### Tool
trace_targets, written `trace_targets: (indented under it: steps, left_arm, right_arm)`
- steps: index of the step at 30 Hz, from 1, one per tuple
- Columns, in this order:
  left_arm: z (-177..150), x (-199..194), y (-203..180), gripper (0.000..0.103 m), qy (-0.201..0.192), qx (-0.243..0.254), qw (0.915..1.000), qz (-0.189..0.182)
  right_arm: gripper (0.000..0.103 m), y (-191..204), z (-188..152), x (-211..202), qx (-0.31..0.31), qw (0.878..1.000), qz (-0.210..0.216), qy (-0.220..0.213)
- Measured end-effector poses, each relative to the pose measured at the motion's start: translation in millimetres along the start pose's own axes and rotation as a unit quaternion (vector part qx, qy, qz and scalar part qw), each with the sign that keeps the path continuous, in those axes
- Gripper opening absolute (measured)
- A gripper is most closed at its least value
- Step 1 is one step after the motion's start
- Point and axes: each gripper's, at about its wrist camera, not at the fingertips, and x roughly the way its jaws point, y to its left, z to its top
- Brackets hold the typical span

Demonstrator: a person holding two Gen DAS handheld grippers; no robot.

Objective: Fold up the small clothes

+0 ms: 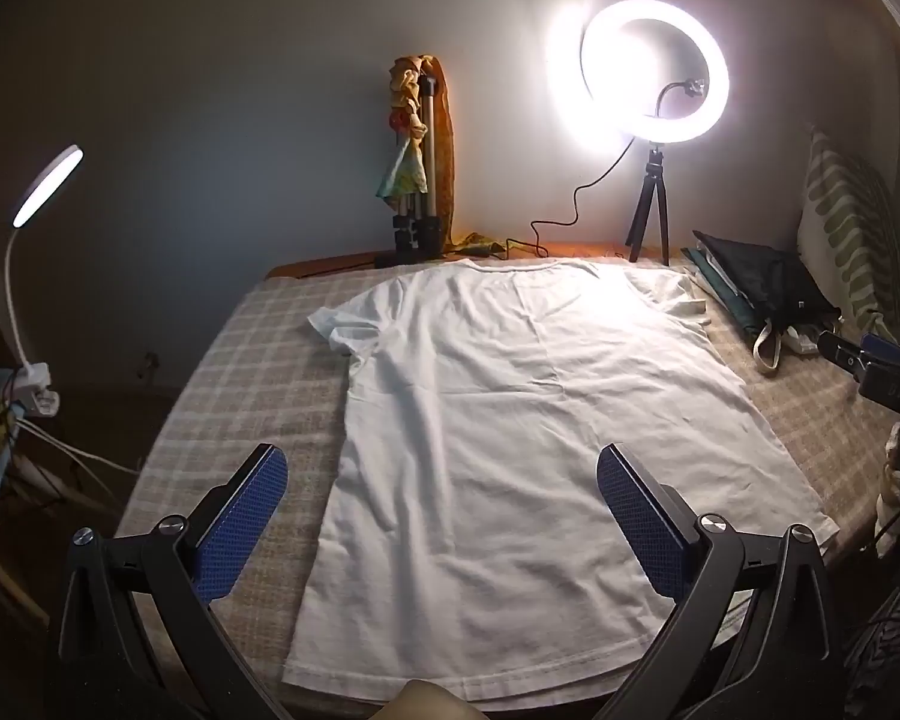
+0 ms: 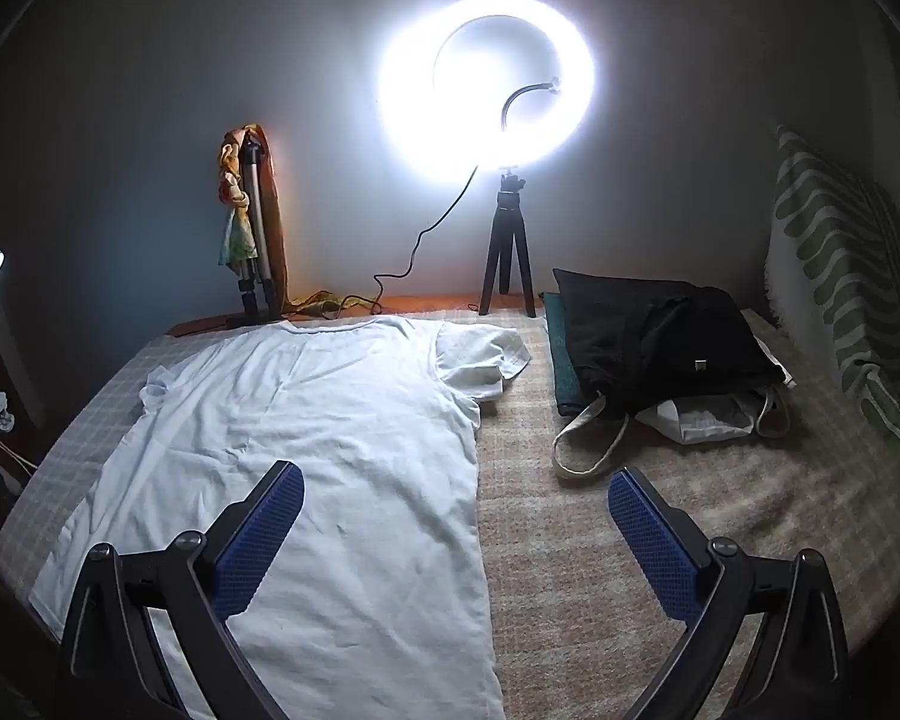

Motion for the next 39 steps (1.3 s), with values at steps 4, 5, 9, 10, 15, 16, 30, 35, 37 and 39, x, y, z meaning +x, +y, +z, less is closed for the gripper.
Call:
trace_targets:
  steps: [4,5,9,10,15,16,30,35,37,39]
  left_arm:
    - [0.4,-0.8,-0.6,0.102,-0.001,0.001,1.0000,0.001]
    - [0.6,-0.6,-0.1,0.102,-0.001,0.001,1.0000,0.001]
    - [1.5,-0.9,0.0,0.102,-0.003,0.001,1.0000,0.001]
    - [1.6,-0.9,0.0,0.102,-0.003,0.001,1.0000,0.001]
    - [2.0,-1.1,0.2,0.102,-0.003,0.000,1.0000,0.001]
    - [1.5,-1.4,0.0,0.102,-0.004,0.001,1.0000,0.001]
    - [0.6,-1.9,-0.8,0.102,-0.005,0.001,1.0000,0.001]
    - [2.3,-2.8,-1.9,0.102,-0.006,0.001,1.0000,0.003]
    - [1.7,-2.8,-1.2,0.102,-0.006,0.001,1.0000,0.002]
    - [1.8,-2.9,-1.4,0.102,-0.006,0.001,1.0000,0.002]
  right_arm:
    - [0.103,1.2,3.9,0.6,0.001,1.000,-0.001,0.000]
    - [0.103,1.2,3.2,0.9,0.001,1.000,-0.001,-0.001]
    - [0.103,0.7,3.8,0.8,0.001,1.000,0.000,0.000]
    - [0.103,0.8,4.1,0.7,0.001,1.000,0.000,-0.001]
    - [0.103,-0.1,5.4,0.9,0.001,1.000,-0.001,-0.002]
    - [0.103,-0.2,5.7,1.1,0.001,1.000,-0.001,-0.002]
    - [0.103,0.2,3.4,1.0,0.000,1.000,-0.001,-0.002]
    - [0.103,1.2,3.4,2.4,0.001,1.000,0.002,0.000]
    - [0.103,1.4,3.5,2.7,0.001,1.000,0.001,0.000]
    - [0.103,1.1,3.3,2.6,0.001,1.000,0.002,0.000]
